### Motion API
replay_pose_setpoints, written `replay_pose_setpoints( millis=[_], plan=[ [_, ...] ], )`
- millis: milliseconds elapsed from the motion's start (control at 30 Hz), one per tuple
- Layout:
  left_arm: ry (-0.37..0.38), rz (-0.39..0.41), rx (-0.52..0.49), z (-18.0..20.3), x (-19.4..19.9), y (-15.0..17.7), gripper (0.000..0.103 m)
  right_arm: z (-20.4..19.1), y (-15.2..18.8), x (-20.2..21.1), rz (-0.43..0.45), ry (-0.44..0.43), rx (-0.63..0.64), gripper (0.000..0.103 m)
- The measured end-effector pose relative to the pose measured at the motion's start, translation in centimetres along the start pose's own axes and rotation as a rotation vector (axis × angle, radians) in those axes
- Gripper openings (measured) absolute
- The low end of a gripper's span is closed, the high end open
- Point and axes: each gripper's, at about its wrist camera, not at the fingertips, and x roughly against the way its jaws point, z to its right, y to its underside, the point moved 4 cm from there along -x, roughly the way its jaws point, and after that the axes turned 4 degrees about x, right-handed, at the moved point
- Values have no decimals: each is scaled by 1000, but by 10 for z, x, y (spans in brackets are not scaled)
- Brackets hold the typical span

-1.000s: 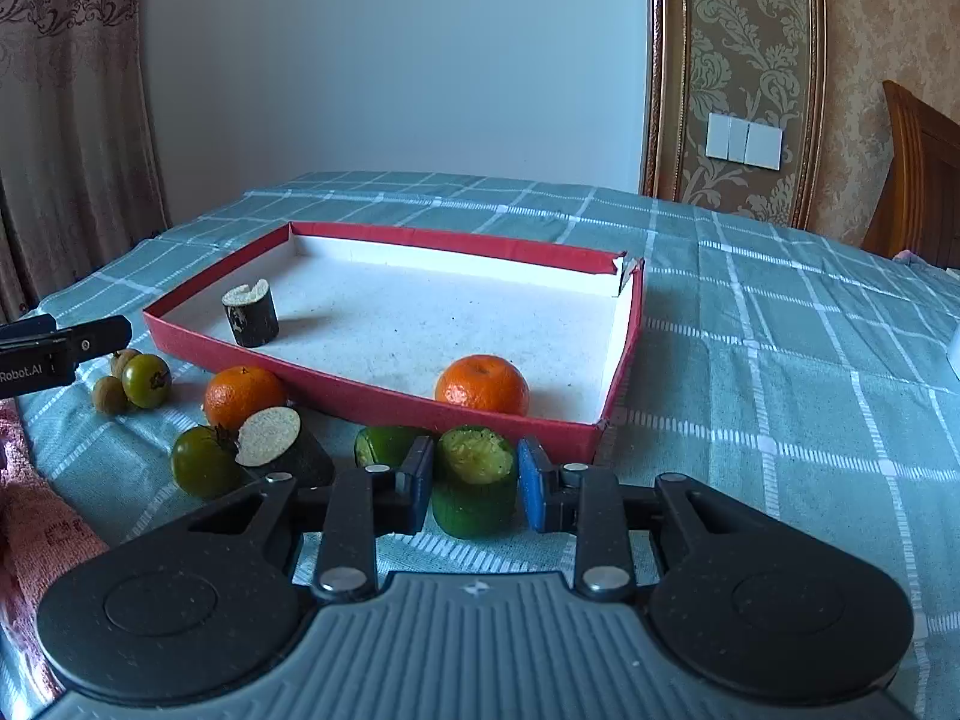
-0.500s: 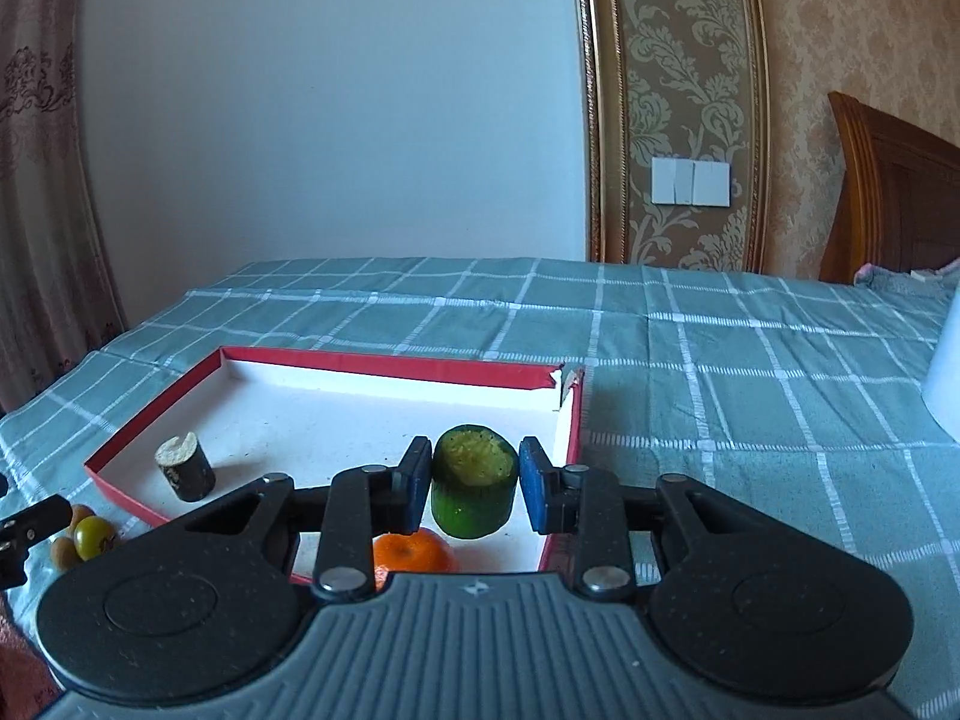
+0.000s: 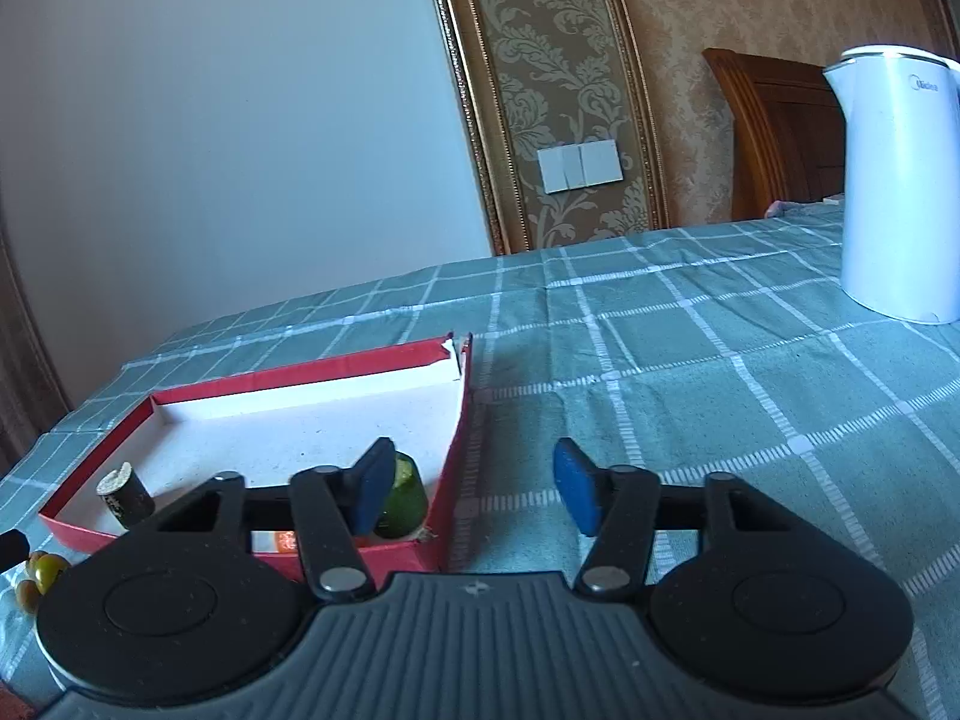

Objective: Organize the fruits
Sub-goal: 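Carry the lime piece into the red tray and open the right gripper, then grasp the small brown round fruit with the left gripper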

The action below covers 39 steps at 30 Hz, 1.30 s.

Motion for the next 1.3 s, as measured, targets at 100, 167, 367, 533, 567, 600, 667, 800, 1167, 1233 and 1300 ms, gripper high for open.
replay_pose_setpoints(
  millis=[100, 167, 367, 533, 567, 600, 667, 800, 1167, 1233, 1300],
  plan=[
    [0, -8, -8, 1, -1, 0, 103, 0, 2, 0, 5, 15, 18, 65],
    [3, -9, -14, 1, -1, 0, 103, -2, 3, -1, 2, 13, 28, 65],
    [47, 6, -56, 8, 2, 1, 103, 2, 4, -1, 1, -1, 6, 66],
    [73, -12, -98, 15, 5, 5, 84, 5, 3, -2, 1, -9, -17, 66],
    [79, -15, -102, 15, 7, 6, 84, 5, 4, -2, 0, -10, -20, 66],
    [87, -16, -101, 15, 9, 7, 84, 6, 4, -2, -2, -12, -23, 66],
    [96, -28, -100, 14, 12, 8, 84, 7, 4, -4, -8, -17, -27, 66],
    [120, -86, -112, 14, 12, 9, 56, 7, 4, -5, -14, -21, -29, 66],
    [107, -164, -114, 13, 6, 14, 41, 8, 4, -5, -16, -25, -40, 66],
    [103, -163, -114, 12, 6, 14, 41, 8, 4, -5, -16, -25, -40, 66],
    [90, -170, -112, 11, 4, 15, 40, 9, 4, -5, -16, -25, -41, 66]
  ],
)
